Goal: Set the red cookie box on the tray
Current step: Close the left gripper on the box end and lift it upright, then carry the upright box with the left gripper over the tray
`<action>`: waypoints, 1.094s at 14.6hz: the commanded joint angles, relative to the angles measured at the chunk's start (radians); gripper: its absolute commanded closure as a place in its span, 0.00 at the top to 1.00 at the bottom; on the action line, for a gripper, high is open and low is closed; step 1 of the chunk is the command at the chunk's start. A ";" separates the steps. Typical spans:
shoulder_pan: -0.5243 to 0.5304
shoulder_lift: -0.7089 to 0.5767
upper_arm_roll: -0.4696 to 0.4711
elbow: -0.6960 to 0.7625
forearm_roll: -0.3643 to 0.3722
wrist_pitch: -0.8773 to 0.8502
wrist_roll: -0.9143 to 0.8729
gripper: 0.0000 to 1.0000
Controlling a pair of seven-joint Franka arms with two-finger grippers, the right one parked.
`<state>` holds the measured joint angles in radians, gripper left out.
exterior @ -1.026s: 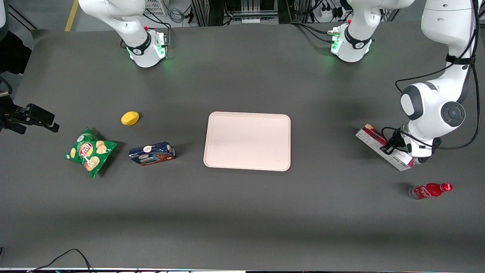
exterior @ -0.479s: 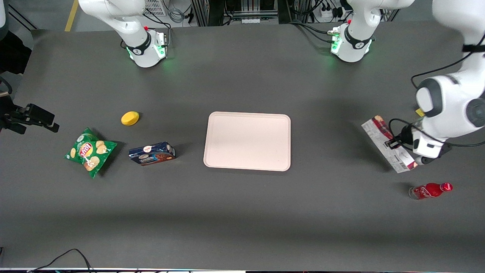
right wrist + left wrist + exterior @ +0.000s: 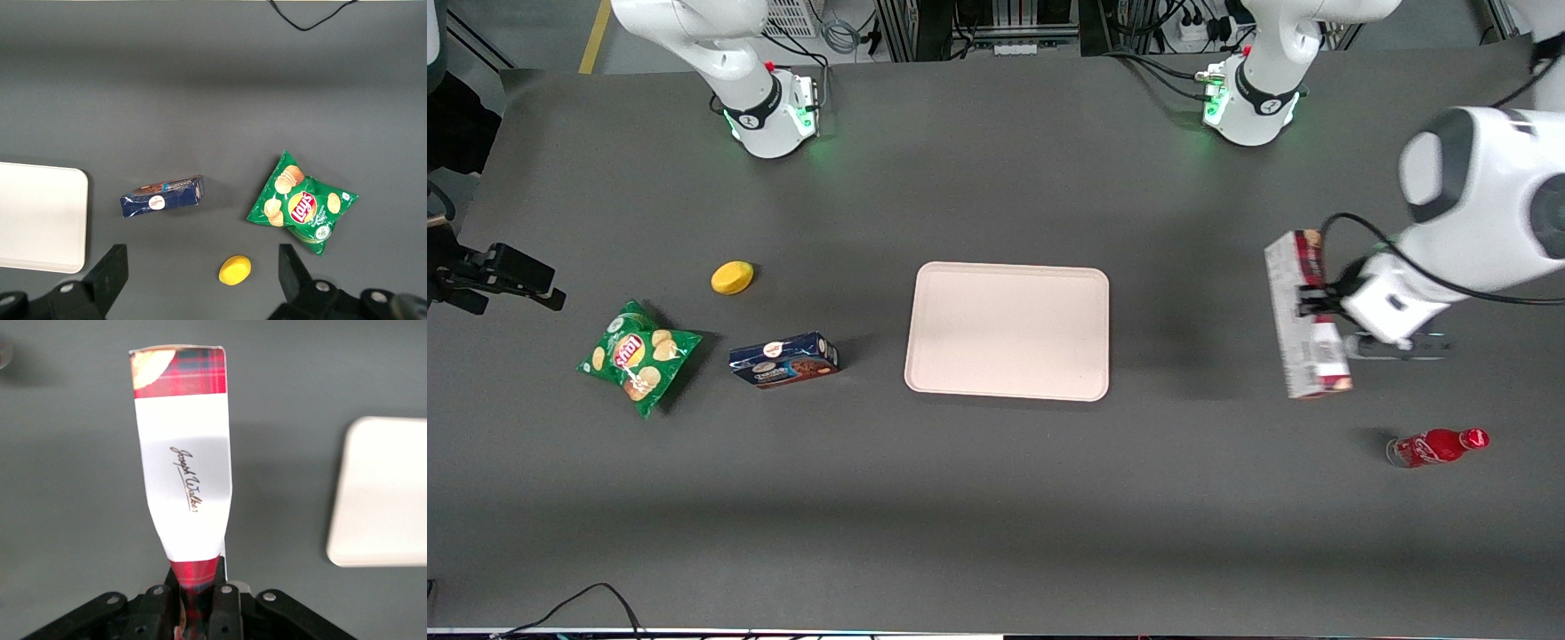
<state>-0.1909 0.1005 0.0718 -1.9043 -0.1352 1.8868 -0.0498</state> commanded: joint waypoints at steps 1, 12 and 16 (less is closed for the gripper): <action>-0.016 -0.022 -0.101 0.016 0.009 -0.023 0.030 0.00; -0.248 0.148 -0.199 0.008 0.112 0.253 -0.278 0.00; -0.282 0.249 -0.199 0.005 0.164 0.380 -0.372 0.00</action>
<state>-0.4506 0.3037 -0.1381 -1.9060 -0.0001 2.2066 -0.3694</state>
